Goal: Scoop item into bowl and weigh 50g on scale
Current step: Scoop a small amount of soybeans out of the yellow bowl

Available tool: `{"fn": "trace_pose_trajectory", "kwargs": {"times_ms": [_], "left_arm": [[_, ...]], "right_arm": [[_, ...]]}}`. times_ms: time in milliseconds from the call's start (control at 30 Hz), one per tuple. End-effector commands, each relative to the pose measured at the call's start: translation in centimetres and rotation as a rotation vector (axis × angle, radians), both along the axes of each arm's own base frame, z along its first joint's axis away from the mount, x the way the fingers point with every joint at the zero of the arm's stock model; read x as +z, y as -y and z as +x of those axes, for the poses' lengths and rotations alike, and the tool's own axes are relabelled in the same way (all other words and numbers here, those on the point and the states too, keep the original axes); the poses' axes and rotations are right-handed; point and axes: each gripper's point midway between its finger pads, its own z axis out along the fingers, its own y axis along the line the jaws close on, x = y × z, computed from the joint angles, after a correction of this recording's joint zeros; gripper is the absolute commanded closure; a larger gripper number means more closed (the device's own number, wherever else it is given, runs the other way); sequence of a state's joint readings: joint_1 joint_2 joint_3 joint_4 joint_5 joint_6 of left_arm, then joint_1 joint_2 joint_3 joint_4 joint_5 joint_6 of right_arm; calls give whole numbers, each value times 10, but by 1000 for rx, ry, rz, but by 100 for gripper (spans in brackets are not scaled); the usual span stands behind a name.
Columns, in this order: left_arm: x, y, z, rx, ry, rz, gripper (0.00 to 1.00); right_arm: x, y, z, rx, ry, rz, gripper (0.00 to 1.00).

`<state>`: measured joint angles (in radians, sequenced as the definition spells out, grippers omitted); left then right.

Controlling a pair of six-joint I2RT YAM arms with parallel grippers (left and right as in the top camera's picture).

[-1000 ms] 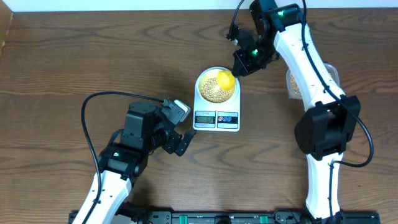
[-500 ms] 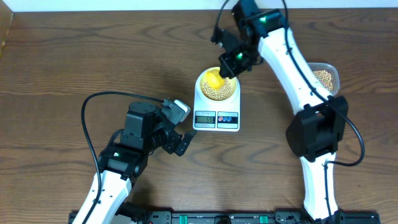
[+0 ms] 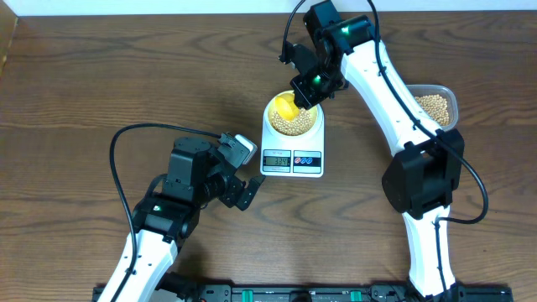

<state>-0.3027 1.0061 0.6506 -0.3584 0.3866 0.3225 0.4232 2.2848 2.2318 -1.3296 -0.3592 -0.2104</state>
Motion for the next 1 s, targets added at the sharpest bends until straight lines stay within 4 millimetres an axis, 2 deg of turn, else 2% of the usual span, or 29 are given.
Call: {"fn": "trace_pose_trajectory", "kwargs": {"times_ms": [0,133,333,567,800,967], "left_arm": [[1,-2,2,-1,11,10,2],[1,-2,2,-1,11,10,2],[1,-2,2,-1,11,10,3],[1,-2,2,-1,11,10,2],[1,-2,2,-1,11,10,2],[1,-2,2,-1,11,10,2]], "right_arm": [[-7,1,2,-13,-3,-30,99],[0,1,4,-13,15,-32,99],[12,12,7,-20,73,-132,99],[9,7,3,52,149,-263,99],[6,4,1,62,159,-284,99],[-7,4,0,60,136,-295,99]]}}
